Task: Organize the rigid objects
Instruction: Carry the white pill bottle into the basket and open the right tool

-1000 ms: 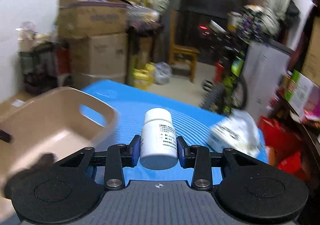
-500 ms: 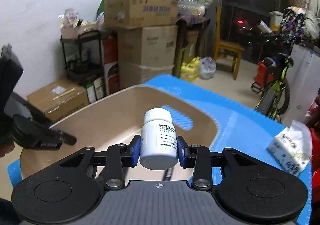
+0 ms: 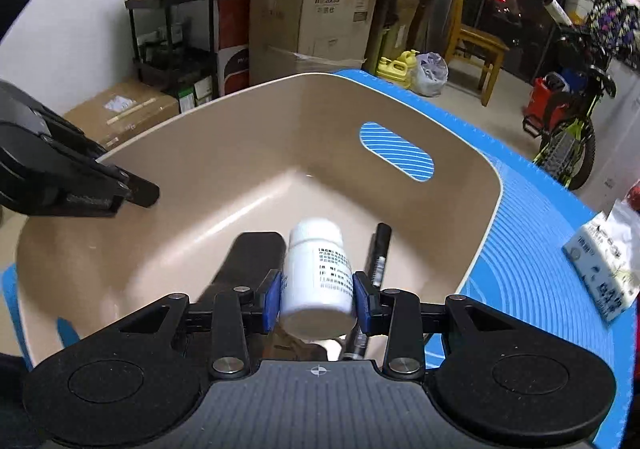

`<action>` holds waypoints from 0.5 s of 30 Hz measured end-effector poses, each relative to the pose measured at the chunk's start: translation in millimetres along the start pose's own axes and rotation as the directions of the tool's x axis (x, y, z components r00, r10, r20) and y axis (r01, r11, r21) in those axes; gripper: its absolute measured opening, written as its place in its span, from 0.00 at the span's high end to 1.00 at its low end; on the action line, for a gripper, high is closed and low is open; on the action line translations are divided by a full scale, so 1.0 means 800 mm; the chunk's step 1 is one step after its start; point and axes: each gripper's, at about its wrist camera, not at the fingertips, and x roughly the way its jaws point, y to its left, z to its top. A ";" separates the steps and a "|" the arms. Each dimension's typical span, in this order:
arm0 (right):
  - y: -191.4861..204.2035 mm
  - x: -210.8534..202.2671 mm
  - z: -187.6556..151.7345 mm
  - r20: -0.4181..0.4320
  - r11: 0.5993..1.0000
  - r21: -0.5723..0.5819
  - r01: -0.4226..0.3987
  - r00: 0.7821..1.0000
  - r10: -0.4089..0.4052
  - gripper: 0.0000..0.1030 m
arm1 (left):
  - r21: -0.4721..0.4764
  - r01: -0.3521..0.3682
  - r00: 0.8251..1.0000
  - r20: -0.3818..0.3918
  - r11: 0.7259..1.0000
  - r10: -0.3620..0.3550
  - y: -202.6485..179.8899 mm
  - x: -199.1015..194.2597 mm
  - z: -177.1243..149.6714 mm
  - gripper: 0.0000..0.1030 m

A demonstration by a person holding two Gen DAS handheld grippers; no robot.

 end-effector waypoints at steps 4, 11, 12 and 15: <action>-0.004 -0.012 -0.005 0.032 0.998 0.060 -0.015 0.999 0.013 0.49 | -0.006 -0.011 1.000 0.006 1.000 0.011 -0.001 -0.001 -0.001 0.90; -0.016 -0.053 -0.011 0.126 0.989 0.147 -0.014 0.992 -0.005 0.28 | -0.014 -0.014 0.998 0.066 1.000 0.015 -0.005 -0.027 0.001 0.60; -0.016 -0.058 -0.010 0.134 0.988 0.152 -0.011 0.991 -0.010 0.28 | -0.023 -0.016 0.996 0.083 1.000 0.018 -0.005 -0.032 0.000 0.44; -0.017 -0.079 -0.014 0.163 0.984 0.177 0.009 0.986 -0.038 0.21 | -0.033 -0.038 0.991 0.129 0.999 0.042 -0.009 -0.050 -0.003 0.33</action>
